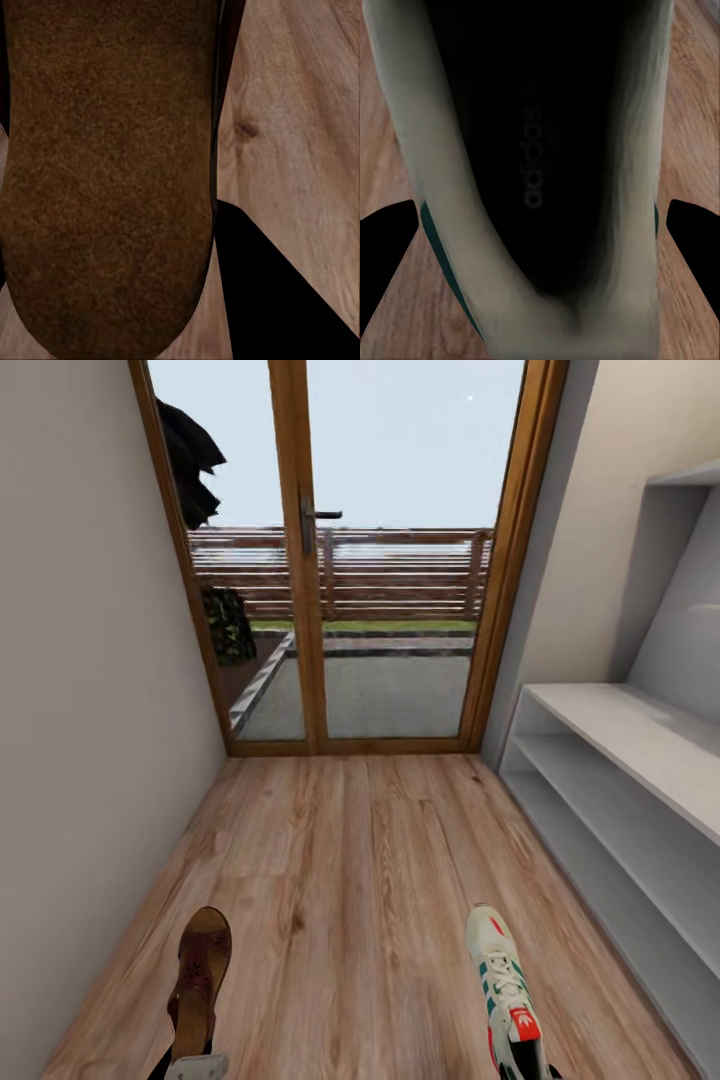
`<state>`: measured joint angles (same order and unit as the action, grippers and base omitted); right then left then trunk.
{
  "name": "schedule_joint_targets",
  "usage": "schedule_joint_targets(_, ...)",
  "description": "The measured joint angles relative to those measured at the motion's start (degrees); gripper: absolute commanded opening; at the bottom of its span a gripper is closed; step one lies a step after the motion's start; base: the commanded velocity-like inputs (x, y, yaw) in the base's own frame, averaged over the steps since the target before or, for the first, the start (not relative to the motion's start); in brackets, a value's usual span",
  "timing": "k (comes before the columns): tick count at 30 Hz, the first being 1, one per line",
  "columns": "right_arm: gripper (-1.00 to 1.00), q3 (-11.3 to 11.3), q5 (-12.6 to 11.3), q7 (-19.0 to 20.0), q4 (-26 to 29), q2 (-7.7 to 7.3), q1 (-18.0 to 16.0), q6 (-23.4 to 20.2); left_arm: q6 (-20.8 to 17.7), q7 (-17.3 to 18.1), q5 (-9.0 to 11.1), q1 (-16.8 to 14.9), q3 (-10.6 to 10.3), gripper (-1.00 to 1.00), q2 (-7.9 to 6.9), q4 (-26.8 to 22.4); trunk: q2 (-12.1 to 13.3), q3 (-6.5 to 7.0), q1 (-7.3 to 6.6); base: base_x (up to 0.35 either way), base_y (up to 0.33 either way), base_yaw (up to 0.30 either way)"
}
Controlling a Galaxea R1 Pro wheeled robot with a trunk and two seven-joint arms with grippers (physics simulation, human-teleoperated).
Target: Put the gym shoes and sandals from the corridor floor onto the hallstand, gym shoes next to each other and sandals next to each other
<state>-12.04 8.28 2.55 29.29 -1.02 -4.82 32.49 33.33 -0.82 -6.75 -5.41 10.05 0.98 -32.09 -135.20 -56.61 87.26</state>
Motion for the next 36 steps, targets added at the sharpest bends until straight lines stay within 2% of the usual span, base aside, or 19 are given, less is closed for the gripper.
schedule_joint_targets(14, -1.0, 0.01, -0.05, -0.19, 0.17, 0.0, -0.02, 0.0, 0.0, 0.0, 0.0, 0.0, 0.0, -1.0, 0.0, -0.01, 0.0, 0.0, 0.0, 0.325, 0.072, -0.029)
schedule_joint_targets(36, -1.0, -0.05, -0.1, -0.24, 0.09, 0.0, -0.03, 0.0, 0.0, 0.0, -0.01, -0.01, -0.01, -1.0, 0.0, -0.01, 0.0, 0.0, 0.02, 0.244, 0.232, -0.253)
